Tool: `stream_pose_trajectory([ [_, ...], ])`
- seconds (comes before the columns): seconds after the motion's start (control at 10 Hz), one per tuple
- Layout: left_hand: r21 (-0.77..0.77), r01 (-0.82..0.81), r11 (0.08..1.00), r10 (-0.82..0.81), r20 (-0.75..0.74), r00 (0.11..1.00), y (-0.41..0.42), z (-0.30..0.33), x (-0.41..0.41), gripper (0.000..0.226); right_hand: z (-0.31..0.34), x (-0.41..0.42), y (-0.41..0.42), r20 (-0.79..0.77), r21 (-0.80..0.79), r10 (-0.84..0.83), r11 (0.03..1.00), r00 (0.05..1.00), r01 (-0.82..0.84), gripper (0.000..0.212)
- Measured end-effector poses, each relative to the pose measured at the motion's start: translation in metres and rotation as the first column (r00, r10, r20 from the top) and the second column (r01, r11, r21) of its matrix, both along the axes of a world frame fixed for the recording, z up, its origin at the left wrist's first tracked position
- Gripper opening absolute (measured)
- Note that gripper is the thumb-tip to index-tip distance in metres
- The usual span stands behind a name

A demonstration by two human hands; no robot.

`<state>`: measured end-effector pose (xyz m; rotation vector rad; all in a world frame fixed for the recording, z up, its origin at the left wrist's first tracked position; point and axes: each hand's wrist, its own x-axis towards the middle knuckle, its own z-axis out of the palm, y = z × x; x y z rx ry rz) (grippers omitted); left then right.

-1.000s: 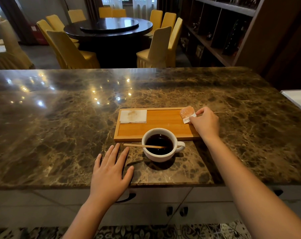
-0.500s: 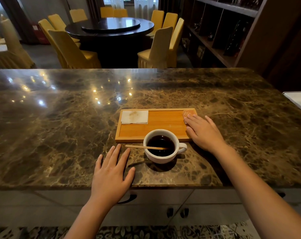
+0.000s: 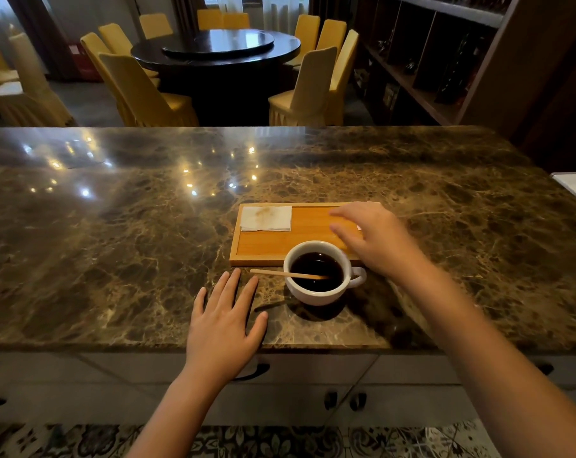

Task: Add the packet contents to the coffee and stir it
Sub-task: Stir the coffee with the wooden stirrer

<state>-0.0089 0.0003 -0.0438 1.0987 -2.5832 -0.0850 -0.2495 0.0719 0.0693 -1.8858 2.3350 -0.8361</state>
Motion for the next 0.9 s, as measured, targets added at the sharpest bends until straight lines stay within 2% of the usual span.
stream_pose_trajectory([
  [0.1,0.002,-0.004,1.0,0.004,0.0,1.0,0.0,-0.001,0.001,0.06,0.01,0.034,0.001,-0.006,0.021,0.154,0.988,0.988,-0.154,0.034],
  [0.2,0.002,0.001,1.0,-0.001,0.001,1.0,0.0,-0.001,0.0,0.059,0.008,0.068,-0.005,-0.102,0.066,0.269,0.962,0.958,-0.264,0.038],
  [0.3,-0.001,0.002,1.0,-0.002,0.002,1.0,0.0,-0.001,0.0,0.059,0.002,0.079,-0.011,-0.185,0.081,0.301,0.953,0.936,-0.291,0.034],
  [0.4,-0.003,-0.002,1.0,0.002,0.004,1.0,0.0,-0.002,0.0,0.059,-0.008,0.084,-0.017,-0.249,0.076,0.302,0.953,0.92,-0.292,0.02],
  [0.5,-0.002,-0.005,1.0,0.005,0.003,1.0,0.0,-0.001,0.001,0.06,-0.01,0.084,-0.016,-0.207,0.034,0.297,0.954,0.932,-0.297,0.015],
  [0.6,-0.002,-0.003,1.0,0.003,0.002,1.0,0.0,0.0,0.001,0.06,0.001,0.068,-0.006,-0.021,-0.103,0.191,0.976,0.981,-0.192,0.012],
  [0.7,-0.001,0.0,1.0,0.0,-0.003,1.0,0.0,0.0,0.001,0.06,0.012,0.046,0.007,0.115,-0.157,0.076,0.986,0.99,-0.058,0.011],
  [0.8,-0.004,0.001,1.0,-0.001,-0.004,1.0,0.0,-0.001,0.001,0.059,0.019,0.016,0.031,0.312,-0.147,-0.034,0.986,0.95,0.084,0.007],
  [0.9,-0.006,0.0,1.0,0.0,0.0,1.0,0.0,-0.001,0.001,0.059,0.017,0.007,0.046,0.428,-0.108,-0.057,0.988,0.902,0.114,0.007],
])
